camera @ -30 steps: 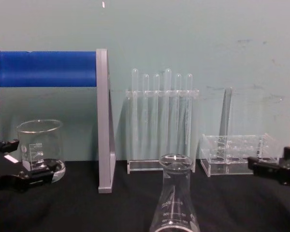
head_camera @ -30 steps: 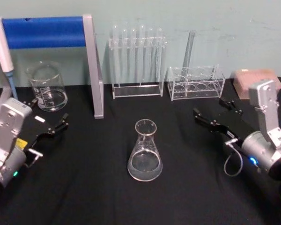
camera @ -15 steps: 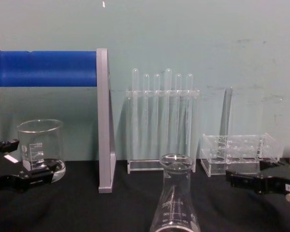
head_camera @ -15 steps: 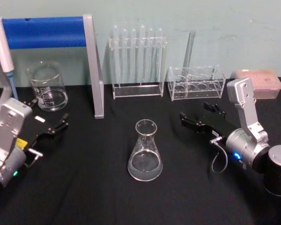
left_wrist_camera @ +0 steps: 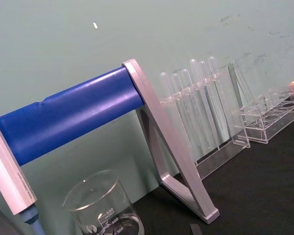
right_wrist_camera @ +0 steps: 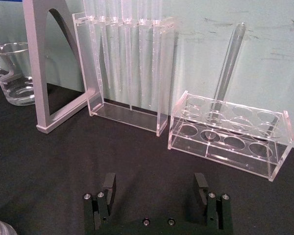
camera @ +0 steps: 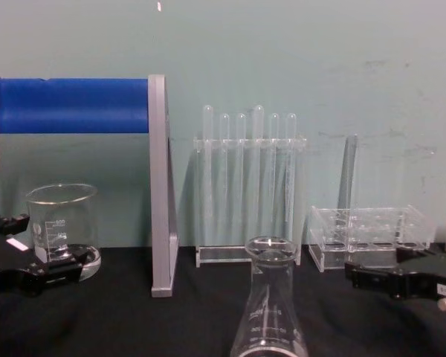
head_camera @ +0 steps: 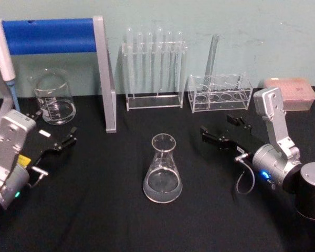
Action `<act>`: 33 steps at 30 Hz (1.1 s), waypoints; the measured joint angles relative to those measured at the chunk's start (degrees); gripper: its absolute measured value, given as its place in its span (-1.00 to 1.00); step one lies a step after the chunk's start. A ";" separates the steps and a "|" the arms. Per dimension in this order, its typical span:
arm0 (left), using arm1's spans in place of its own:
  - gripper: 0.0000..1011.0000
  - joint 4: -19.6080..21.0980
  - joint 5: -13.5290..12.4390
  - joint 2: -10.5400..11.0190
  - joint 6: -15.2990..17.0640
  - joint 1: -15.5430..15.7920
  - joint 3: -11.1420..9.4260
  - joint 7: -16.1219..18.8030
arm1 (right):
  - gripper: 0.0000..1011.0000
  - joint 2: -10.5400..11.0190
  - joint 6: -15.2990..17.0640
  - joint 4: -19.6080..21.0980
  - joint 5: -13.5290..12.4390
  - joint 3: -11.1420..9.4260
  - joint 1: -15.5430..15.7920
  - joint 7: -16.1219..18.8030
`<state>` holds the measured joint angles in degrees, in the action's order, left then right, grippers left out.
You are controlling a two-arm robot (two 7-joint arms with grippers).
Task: Grasp the erlenmeyer flask with one hand, shake it three times, then place it back.
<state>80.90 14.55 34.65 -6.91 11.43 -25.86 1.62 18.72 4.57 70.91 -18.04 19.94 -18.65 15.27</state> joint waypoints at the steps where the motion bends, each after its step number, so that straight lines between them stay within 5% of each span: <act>1: 0.98 0.00 0.00 0.00 0.00 0.00 0.00 0.00 | 0.98 0.02 0.00 0.01 0.00 0.01 0.00 -0.02; 33: 0.98 0.00 0.00 -0.01 0.00 0.00 0.00 0.00 | 0.98 0.13 -0.08 0.09 -0.03 0.12 0.00 -0.23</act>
<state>80.90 14.55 34.64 -6.91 11.43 -25.86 1.62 18.85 4.49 71.00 -18.06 20.07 -18.65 15.04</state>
